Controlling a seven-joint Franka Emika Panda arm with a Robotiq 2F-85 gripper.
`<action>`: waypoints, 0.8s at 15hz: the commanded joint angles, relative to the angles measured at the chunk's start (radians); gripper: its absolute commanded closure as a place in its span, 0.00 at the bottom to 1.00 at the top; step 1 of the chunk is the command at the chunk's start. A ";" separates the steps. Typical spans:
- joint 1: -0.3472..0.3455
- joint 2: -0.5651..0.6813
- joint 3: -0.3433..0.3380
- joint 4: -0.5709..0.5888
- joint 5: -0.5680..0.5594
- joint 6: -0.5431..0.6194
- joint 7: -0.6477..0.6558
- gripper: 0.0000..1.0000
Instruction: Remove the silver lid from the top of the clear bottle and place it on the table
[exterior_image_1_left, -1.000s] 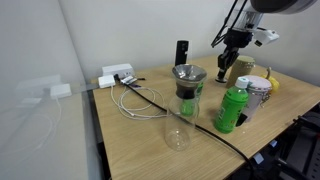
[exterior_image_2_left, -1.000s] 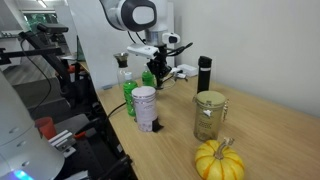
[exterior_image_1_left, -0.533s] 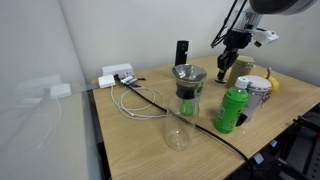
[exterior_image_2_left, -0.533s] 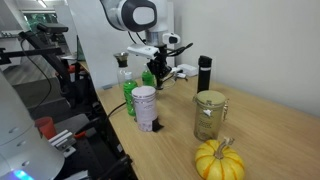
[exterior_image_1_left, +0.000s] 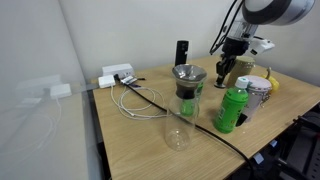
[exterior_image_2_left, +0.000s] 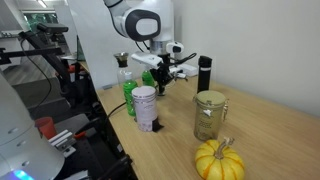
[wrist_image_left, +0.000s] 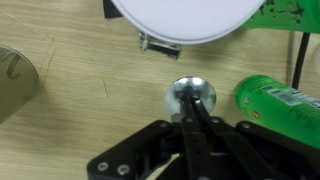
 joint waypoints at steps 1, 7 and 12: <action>-0.066 0.124 0.043 0.066 0.064 0.066 -0.103 0.99; -0.194 0.289 0.127 0.159 0.049 0.119 -0.133 0.99; -0.251 0.338 0.175 0.197 0.031 0.120 -0.127 0.99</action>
